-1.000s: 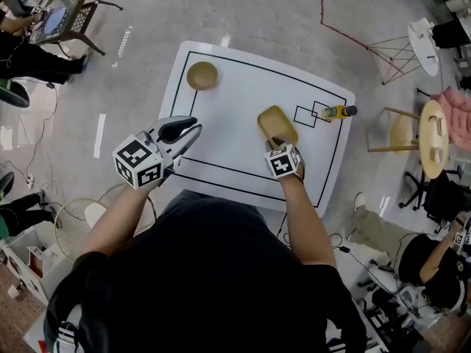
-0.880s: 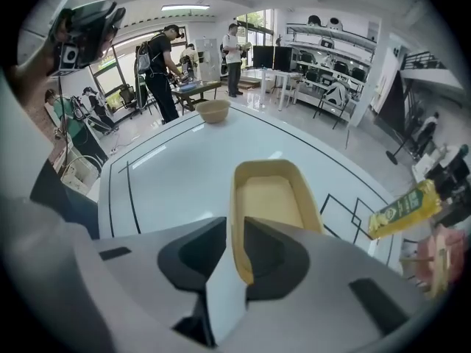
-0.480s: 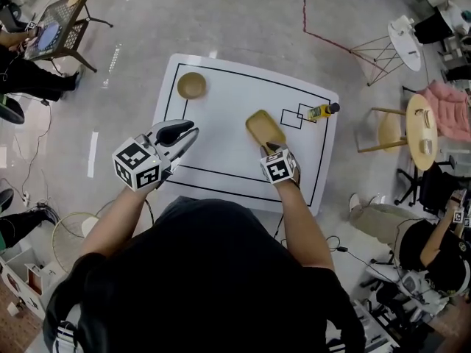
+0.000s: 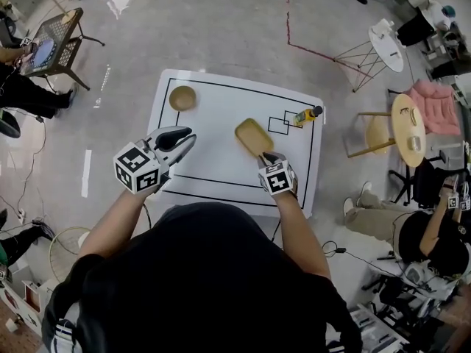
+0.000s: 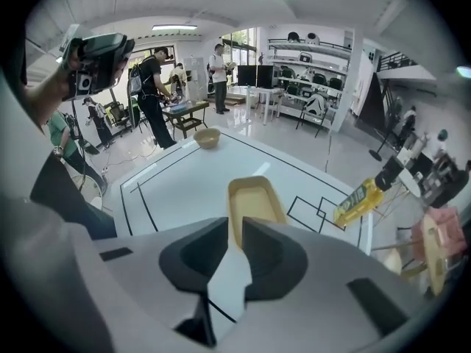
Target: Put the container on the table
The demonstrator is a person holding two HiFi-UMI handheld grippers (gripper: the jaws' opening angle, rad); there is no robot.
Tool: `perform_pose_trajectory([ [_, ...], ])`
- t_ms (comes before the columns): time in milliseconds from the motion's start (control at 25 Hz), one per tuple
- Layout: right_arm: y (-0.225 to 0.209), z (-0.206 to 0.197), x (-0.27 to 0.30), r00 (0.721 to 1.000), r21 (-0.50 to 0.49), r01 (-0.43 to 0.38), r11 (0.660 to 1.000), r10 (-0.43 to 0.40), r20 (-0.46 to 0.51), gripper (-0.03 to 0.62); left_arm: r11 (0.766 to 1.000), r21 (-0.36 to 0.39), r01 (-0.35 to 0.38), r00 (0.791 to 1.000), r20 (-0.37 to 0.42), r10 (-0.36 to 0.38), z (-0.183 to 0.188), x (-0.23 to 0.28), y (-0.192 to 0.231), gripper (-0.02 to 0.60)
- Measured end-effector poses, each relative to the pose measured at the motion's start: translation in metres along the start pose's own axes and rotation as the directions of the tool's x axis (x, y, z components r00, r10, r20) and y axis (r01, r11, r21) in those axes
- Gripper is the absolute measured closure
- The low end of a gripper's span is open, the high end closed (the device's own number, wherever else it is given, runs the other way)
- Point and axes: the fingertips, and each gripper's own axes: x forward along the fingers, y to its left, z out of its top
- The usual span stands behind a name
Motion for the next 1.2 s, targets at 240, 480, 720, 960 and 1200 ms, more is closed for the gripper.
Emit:
perform_pose_trajectory([
  [240,-0.004,0.004,-0.027,0.998,0.018,0.029,0.999,-0.03,0.046,0.534,1.0,0.017,0.016,1.0,0.011,-0.017,0.009,0.006,-0.007,0.503],
  [480,-0.011,0.002,-0.049,0.995,0.041,0.056,0.998,-0.059,0.082,0.539,0.999,0.035,0.039,0.999,0.02,-0.039,0.016,0.012,-0.019,0.503],
  [720,-0.013,-0.007,-0.062,0.993,0.063,0.068,0.996,-0.074,0.093,0.548,0.998,0.044,0.044,0.999,0.025,-0.045,0.017,0.012,-0.025,0.503],
  [960,-0.012,-0.013,-0.072,0.993,0.071,0.071,0.995,-0.078,0.094,0.554,0.998,0.044,0.046,0.998,0.032,-0.048,0.018,0.012,-0.029,0.503],
  [1200,-0.017,-0.016,-0.087,0.99,0.077,0.084,0.994,-0.092,0.107,0.556,0.998,0.042,0.054,0.998,0.038,-0.056,0.017,0.015,-0.038,0.503],
])
